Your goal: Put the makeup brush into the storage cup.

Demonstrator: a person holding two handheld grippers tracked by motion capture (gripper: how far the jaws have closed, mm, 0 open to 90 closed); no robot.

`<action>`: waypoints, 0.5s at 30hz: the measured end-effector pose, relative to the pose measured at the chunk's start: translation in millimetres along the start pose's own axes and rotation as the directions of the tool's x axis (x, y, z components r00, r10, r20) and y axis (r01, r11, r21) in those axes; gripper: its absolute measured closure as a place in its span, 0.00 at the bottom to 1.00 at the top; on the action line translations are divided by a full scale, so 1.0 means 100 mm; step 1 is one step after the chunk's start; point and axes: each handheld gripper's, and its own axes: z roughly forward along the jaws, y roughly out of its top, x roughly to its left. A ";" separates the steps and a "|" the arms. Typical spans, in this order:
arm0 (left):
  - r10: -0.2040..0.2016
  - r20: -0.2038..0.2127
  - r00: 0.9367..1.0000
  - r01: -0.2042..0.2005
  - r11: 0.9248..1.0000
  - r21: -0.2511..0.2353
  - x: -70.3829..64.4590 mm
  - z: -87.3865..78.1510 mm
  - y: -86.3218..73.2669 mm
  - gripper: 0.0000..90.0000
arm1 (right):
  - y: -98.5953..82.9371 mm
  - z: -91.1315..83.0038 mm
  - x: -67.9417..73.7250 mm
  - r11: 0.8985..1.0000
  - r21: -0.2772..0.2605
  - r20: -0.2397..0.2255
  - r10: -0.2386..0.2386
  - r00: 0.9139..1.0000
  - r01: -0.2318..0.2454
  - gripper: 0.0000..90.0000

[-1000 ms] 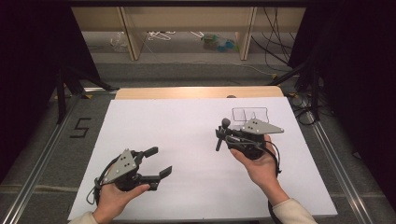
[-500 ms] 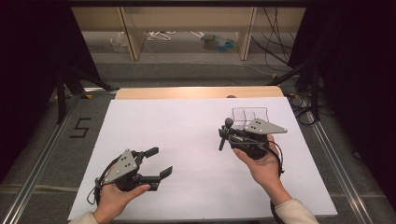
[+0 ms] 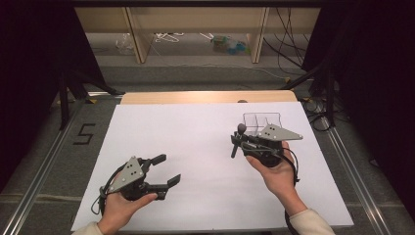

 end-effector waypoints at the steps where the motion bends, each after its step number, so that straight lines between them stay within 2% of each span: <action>1: 0.000 0.000 1.000 0.000 1.000 0.000 0.00 0.00 0.00 0.22 | 0.00 0.00 0.00 1.000 0.002 -0.003 0.003 1.000 -0.003 0.87; 11: 0.000 -0.001 1.000 0.000 1.000 -0.001 0.00 0.00 0.00 0.22 | 0.00 -0.02 -0.02 1.000 -0.008 -0.003 0.006 1.000 -0.006 0.87; 14: -0.001 -0.001 1.000 0.001 1.000 -0.001 0.01 0.00 0.00 0.22 | 0.01 -0.04 -0.04 1.000 -0.001 0.011 0.002 1.000 -0.002 0.87; 15: -0.003 -0.002 1.000 0.003 1.000 -0.002 0.01 0.00 0.00 0.22 | 0.01 -0.04 -0.04 1.000 -0.015 0.013 0.002 1.000 -0.002 0.87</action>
